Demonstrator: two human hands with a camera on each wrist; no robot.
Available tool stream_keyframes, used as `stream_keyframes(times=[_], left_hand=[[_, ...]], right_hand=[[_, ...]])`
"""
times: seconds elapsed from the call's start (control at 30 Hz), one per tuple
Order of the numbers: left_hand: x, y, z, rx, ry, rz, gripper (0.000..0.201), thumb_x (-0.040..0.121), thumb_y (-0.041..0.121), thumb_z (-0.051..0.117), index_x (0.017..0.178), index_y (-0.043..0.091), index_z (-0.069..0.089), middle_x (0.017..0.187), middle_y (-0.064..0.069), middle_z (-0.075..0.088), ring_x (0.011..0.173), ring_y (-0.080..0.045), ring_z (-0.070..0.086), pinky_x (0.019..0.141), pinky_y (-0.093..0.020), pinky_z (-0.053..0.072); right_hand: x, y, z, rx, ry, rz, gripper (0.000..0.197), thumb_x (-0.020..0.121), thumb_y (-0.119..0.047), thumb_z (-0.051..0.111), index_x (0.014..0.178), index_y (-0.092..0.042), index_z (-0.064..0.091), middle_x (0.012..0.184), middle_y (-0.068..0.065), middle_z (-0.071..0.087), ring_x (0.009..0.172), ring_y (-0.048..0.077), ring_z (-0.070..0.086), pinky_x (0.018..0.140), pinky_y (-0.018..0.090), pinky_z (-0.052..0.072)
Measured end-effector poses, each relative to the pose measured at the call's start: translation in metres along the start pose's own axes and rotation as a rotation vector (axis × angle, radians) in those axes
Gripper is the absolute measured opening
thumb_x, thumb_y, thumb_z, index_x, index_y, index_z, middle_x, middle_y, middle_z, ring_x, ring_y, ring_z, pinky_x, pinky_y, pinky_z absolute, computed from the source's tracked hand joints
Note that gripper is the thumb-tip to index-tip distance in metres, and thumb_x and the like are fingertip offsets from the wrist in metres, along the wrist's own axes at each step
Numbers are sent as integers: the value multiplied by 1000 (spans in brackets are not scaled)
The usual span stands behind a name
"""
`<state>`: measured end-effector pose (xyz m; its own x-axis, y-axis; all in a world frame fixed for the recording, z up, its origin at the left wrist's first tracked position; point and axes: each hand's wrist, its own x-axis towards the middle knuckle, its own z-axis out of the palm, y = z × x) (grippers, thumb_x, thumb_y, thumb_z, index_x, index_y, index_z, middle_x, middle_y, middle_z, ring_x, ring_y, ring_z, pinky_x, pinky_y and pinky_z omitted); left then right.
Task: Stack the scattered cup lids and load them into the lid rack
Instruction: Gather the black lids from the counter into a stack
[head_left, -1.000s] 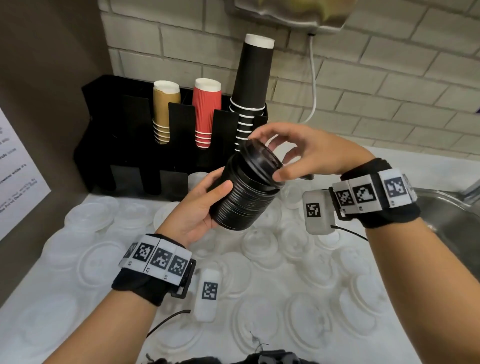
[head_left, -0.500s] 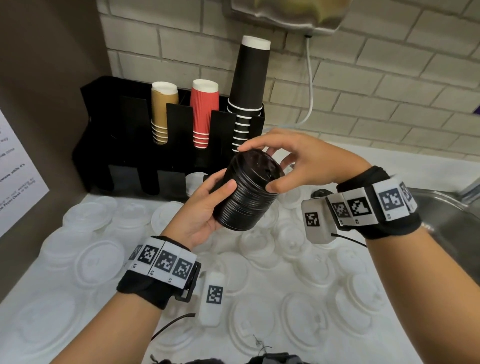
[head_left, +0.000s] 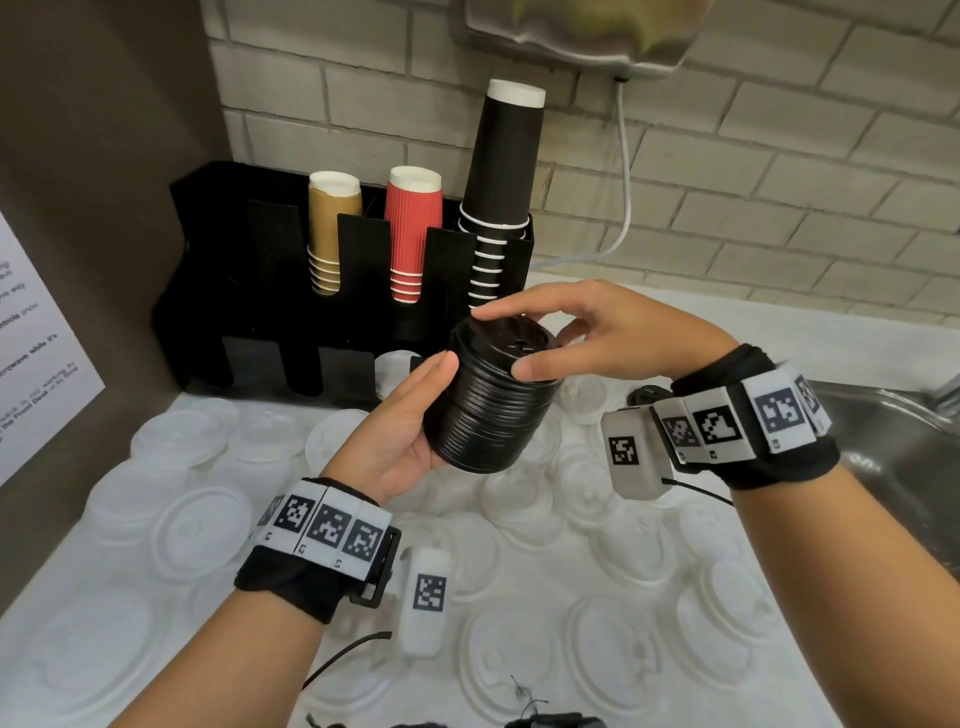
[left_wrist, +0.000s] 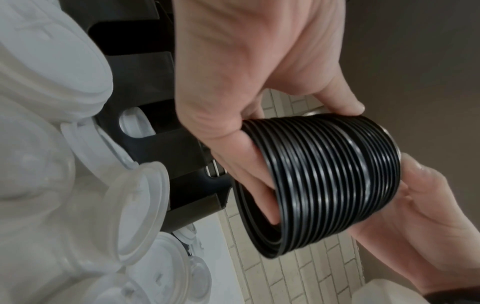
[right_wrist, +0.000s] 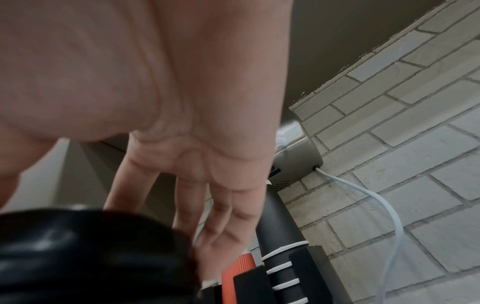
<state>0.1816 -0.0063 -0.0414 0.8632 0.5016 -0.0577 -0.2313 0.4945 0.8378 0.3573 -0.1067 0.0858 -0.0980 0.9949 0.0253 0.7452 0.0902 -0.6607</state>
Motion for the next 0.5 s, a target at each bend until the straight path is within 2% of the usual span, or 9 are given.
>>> stream_keyframes(times=[0.07,0.13,0.23,0.3,0.37,0.4,0.47,0.5], left_hand=[[2,0,0,-47,-18,25,66,68,56,71,126,25,63,129,-8,64,118,-26,62,82,-39,57],[5,0,-1,-75,-39,54,56,71,58,69,119,29,68,131,-6,63,121,-25,60,87,-41,55],[7,3,-3,-97,-83,51,61,69,61,72,120,27,70,134,-7,61,124,-23,57,89,-38,54],[9,4,-4,-104,-98,52,62,67,61,74,117,26,71,132,-7,62,123,-22,58,88,-36,55],[10,5,-6,-120,-94,56,62,65,60,76,115,24,72,131,-7,63,122,-22,59,87,-36,55],[10,5,-6,-127,-89,59,62,65,59,75,115,23,72,131,-8,63,122,-23,59,87,-36,55],[10,5,-7,-124,-78,68,58,68,57,72,115,22,73,130,-8,64,122,-23,59,87,-36,55],[10,6,-7,-119,-68,74,57,69,57,71,114,22,73,129,-8,64,121,-23,60,87,-36,56]], right_hand=[[3,-1,2,-42,47,-24,50,84,-29,69,133,-30,56,130,-8,55,119,-3,49,86,10,44],[5,-2,4,-84,80,-57,52,84,-34,67,134,-31,53,132,-4,52,120,-2,47,88,5,38],[6,-3,4,-35,98,-70,57,81,-41,61,136,-32,48,133,0,48,123,3,46,91,10,40],[5,-2,1,20,123,-68,53,85,-41,56,136,-33,47,135,-1,48,125,5,45,93,16,44],[2,3,-5,35,183,-71,40,94,-44,50,133,-39,49,135,-7,51,125,5,46,97,20,44],[0,7,-9,48,219,-65,34,96,-45,46,130,-42,50,134,-13,53,124,2,48,98,18,44],[-5,21,-22,96,305,1,29,99,-45,39,124,-47,55,125,-23,58,116,-3,53,89,18,48],[-7,34,-29,123,362,69,28,101,-44,38,120,-47,58,119,-21,61,112,1,56,83,20,50]])
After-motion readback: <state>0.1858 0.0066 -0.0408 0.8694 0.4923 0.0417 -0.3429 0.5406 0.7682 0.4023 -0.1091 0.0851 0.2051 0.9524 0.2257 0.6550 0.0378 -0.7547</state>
